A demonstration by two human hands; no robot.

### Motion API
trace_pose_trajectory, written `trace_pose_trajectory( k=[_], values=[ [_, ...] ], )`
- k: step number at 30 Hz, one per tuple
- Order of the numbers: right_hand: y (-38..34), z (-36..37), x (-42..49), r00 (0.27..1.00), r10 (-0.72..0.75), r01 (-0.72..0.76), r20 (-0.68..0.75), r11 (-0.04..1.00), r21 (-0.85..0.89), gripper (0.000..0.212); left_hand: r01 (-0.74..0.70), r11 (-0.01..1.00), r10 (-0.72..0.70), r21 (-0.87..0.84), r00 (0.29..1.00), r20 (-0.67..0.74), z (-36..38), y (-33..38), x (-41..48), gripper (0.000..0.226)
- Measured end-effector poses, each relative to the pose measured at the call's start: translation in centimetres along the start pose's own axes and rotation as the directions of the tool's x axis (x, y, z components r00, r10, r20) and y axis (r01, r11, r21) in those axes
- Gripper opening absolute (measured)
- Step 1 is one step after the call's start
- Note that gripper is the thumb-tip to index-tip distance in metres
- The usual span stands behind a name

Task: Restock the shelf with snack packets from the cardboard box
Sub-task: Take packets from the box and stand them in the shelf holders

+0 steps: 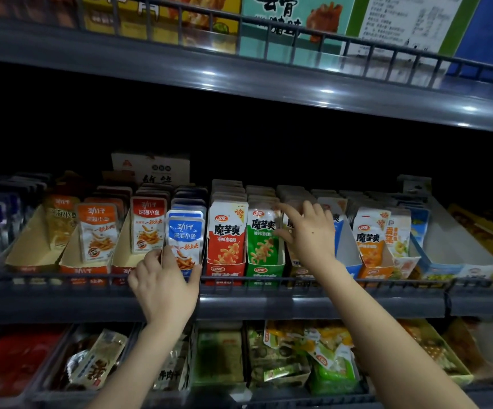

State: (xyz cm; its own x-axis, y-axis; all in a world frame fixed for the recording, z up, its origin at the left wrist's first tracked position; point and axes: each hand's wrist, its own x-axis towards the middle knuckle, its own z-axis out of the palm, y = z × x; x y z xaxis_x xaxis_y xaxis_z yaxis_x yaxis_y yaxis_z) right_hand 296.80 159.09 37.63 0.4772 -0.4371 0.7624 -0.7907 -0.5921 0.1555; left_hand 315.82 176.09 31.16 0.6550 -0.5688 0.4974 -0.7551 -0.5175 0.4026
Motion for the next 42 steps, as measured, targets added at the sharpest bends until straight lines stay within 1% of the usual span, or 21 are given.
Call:
trace_pose_trajectory(
  k=[2,5,7,10,12,14,16,18,20,22,24,25,29,33,36,39,41,42],
  values=[
    [0.0,-1.5,-1.4,0.999,0.019,-0.019,-0.028,1.000,0.020,0.050,-0.009,1.000,0.009,-0.012,1.000,-0.006,-0.8,-0.1,-0.7,0.058],
    [-0.4,-3.8,-4.5,0.996,0.073,-0.070,-0.045,0.995,0.072,0.039,-0.009,0.999,0.009,-0.035,1.000,-0.009,-2.3,-0.6,-2.6,0.056],
    [-0.9,-5.1,-7.1,0.994,0.107,-0.105,-0.010,0.989,0.102,0.031,-0.021,0.998,0.022,-0.050,1.000,0.003,-3.3,-1.2,-4.4,0.053],
    [-2.3,-7.1,-11.6,0.989,0.144,-0.147,0.032,0.978,0.150,0.031,-0.071,0.996,0.071,-0.045,0.997,0.001,-4.5,-3.0,-7.9,0.046],
    [-3.5,-8.0,-15.0,0.987,0.150,-0.157,0.049,0.970,0.185,0.024,-0.081,0.996,0.081,-0.025,0.996,0.025,-4.9,-4.8,-10.5,0.041],
    [-4.9,-8.2,-18.6,0.980,0.167,-0.189,0.110,0.952,0.240,0.021,-0.081,0.997,0.081,0.000,0.993,0.081,-5.0,-6.9,-13.3,0.037],
    [-6.3,-7.8,-22.4,0.964,0.179,-0.231,0.198,0.931,0.283,0.026,-0.084,0.995,0.077,0.044,0.988,0.135,-4.6,-9.2,-16.4,0.033],
    [-8.0,-7.0,-26.4,0.938,0.173,-0.268,0.302,0.912,0.310,0.032,-0.095,0.993,0.079,0.077,0.980,0.182,-4.0,-11.5,-19.9,0.029],
    [-9.6,-6.2,-30.1,0.906,0.168,-0.304,0.390,0.897,0.320,0.028,-0.093,0.992,0.070,0.088,0.970,0.233,-3.6,-13.7,-22.8,0.029],
    [-10.9,-5.3,-33.9,0.838,0.162,-0.360,0.521,0.881,0.307,0.022,-0.083,0.990,0.044,0.110,0.946,0.320,-3.2,-15.5,-25.7,0.028],
    [-11.9,-4.4,-37.0,0.745,0.136,-0.413,0.653,0.863,0.291,0.021,-0.076,0.987,0.020,0.145,0.935,0.353,-2.3,-17.3,-27.9,0.021],
    [-12.4,-4.0,-38.4,0.693,0.109,-0.425,0.712,0.860,0.282,0.022,-0.064,0.985,0.001,0.158,0.929,0.371,-1.8,-18.2,-29.0,0.023],
    [-14.3,-2.4,-43.3,0.525,0.059,-0.530,0.849,0.804,0.271,0.030,-0.016,0.979,-0.084,0.204,0.877,0.473,0.0,-20.9,-32.3,0.028],
    [-15.3,0.2,-47.0,0.366,0.007,-0.613,0.931,0.754,0.235,0.038,0.006,0.975,-0.125,0.224,0.843,0.523,2.3,-23.1,-34.3,0.046],
    [-16.2,2.2,-48.5,0.193,-0.036,-0.701,0.981,0.694,0.164,0.040,0.053,0.974,-0.170,0.219,0.813,0.557,4.4,-24.3,-35.4,0.050],
    [-17.9,4.1,-49.4,0.090,-0.102,-0.735,0.991,0.665,0.135,0.035,0.074,0.975,-0.185,0.209,0.791,0.583,5.7,-24.4,-35.9,0.056],
    [-19.3,5.4,-49.8,0.039,-0.136,-0.735,0.990,0.667,0.120,0.038,0.102,0.976,-0.198,0.190,0.775,0.600,6.6,-24.5,-36.4,0.061],
    [-20.1,6.0,-49.9,0.026,-0.150,-0.742,0.988,0.660,0.120,0.038,0.122,0.976,-0.209,0.182,0.766,0.609,7.0,-24.7,-36.7,0.064]
  ],
)
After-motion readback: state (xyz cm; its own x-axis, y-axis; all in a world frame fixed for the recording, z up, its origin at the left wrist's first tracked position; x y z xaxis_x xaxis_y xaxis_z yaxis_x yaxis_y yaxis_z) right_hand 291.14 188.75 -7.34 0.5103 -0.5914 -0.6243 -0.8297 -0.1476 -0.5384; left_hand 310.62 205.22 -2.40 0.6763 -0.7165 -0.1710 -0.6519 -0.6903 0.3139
